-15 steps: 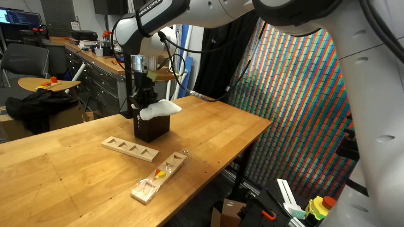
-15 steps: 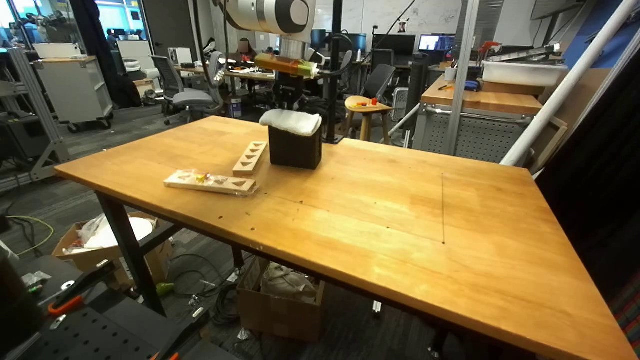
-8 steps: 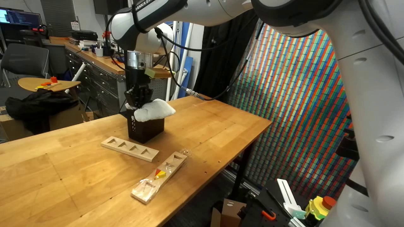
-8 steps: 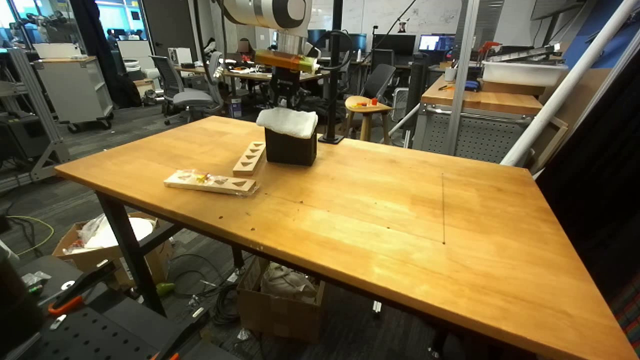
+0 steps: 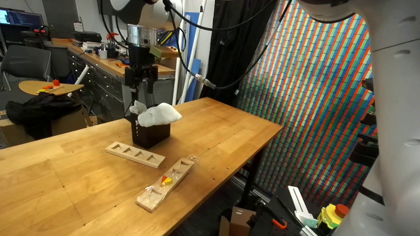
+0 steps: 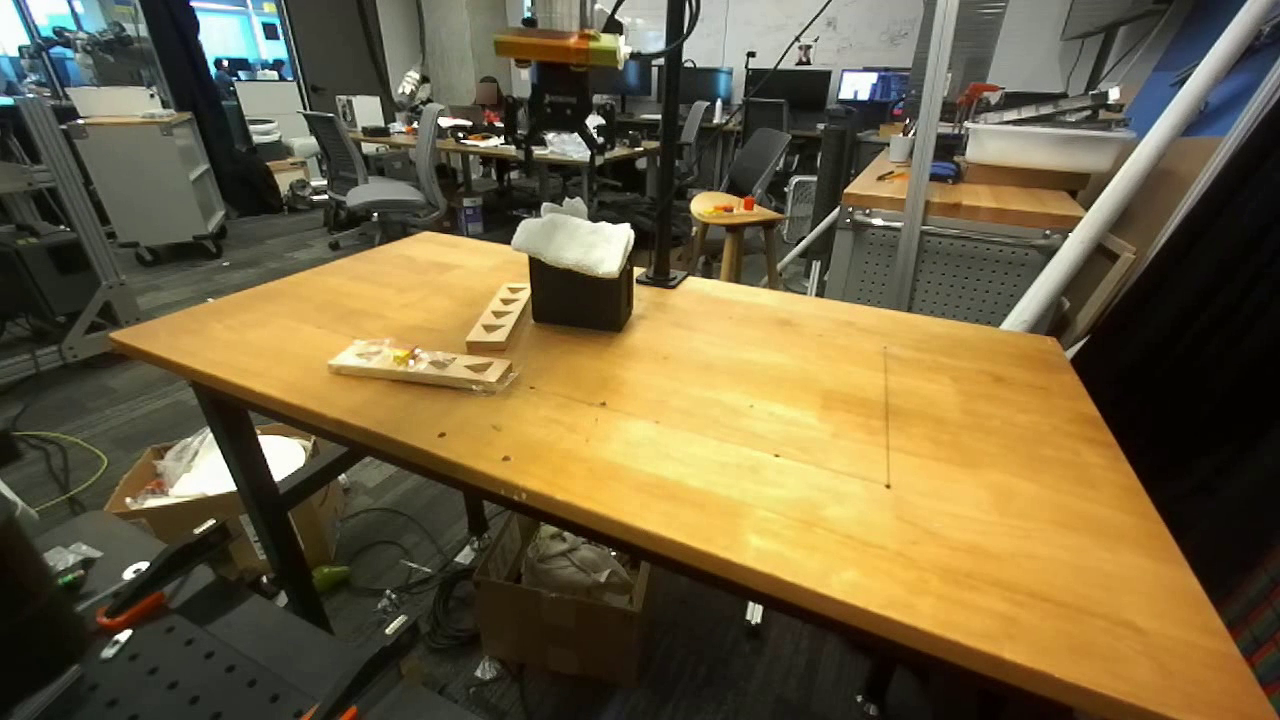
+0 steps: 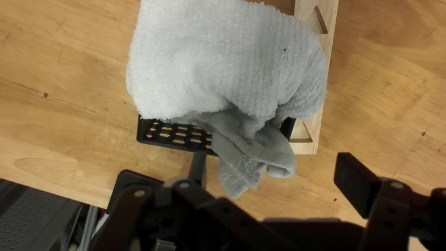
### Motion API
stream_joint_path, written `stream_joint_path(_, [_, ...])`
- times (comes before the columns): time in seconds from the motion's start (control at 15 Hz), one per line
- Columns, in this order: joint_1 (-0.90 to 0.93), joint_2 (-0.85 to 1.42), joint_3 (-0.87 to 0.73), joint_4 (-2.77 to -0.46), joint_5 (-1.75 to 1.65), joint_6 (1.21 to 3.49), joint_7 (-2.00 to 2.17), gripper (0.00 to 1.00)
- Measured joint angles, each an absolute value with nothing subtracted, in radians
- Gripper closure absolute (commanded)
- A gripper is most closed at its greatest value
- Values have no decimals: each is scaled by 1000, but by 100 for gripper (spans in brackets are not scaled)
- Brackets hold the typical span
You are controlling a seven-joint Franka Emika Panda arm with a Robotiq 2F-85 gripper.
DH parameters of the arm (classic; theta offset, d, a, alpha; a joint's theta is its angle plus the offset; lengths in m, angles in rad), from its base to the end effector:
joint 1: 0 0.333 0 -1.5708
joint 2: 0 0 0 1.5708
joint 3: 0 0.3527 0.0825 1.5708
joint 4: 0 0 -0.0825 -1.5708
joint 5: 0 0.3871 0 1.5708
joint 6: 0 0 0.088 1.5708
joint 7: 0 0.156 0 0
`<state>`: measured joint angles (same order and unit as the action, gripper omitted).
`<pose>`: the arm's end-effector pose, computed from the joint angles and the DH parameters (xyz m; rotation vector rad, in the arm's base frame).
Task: Put the white towel inside the black box
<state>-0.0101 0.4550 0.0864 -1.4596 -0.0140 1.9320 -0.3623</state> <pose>0.7106 0.0436 0.4073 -3.0464 -0.6721 -0.0349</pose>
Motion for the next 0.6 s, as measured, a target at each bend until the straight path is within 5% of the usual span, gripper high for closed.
stream_joint_path(0.6, [-17,335,66,-1640,-22,1973,-362,0])
